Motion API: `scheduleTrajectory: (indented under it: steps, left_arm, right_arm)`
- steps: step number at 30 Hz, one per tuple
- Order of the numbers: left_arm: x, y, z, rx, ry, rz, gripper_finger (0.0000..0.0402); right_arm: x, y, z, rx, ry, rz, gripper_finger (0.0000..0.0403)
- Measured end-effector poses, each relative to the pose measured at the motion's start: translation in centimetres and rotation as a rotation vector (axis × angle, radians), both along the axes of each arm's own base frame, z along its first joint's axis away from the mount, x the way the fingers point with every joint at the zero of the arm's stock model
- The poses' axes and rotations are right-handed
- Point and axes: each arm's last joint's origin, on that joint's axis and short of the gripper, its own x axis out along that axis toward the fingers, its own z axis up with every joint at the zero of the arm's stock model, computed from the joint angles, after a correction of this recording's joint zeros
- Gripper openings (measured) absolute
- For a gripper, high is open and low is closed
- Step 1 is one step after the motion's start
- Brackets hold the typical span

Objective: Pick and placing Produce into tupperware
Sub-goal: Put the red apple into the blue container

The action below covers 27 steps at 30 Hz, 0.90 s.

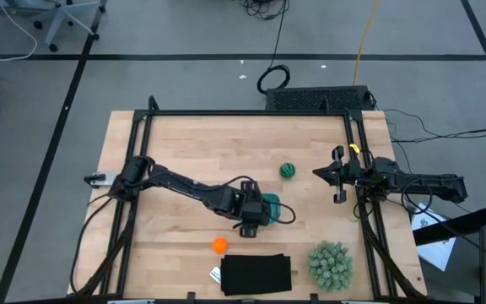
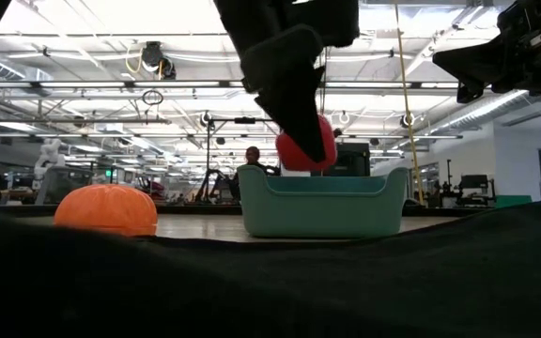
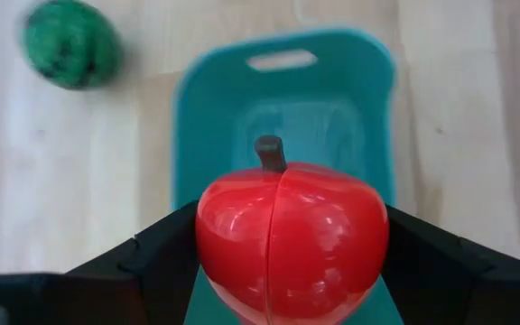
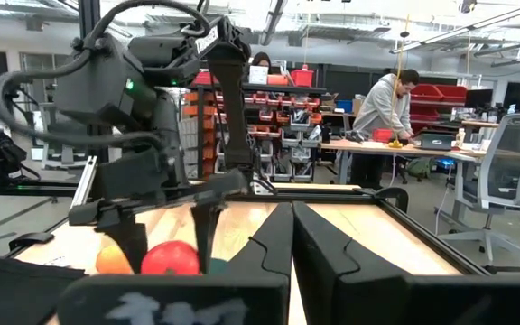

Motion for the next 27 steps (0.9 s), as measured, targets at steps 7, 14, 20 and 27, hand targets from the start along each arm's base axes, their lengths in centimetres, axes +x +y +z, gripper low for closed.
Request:
scheduleTrajectory:
  steps: [7, 14, 20, 27]
  left_arm:
    - [0.6, 0.0, -0.8, -0.044, -0.026, 0.055, 0.0294]
    - [0.7, 0.0, -2.0, -0.028, 0.029, 0.012, 0.0294]
    - [0.6, 0.1, -2.6, -0.019, 0.055, 0.009, 0.0294]
    - [0.8, 0.4, -2.6, -0.071, 0.056, 0.031, 0.0294]
  right_arm:
    - [0.0, 0.0, 0.0, 0.000, 0.003, 0.000, 0.0000]
    - [0.0, 0.0, 0.0, 0.000, 0.001, 0.000, 0.0000]
    - [0.0, 0.0, 0.0, 0.000, 0.001, 0.000, 0.0000]
    - [0.0, 0.0, 0.0, 0.000, 0.000, 0.000, 0.0000]
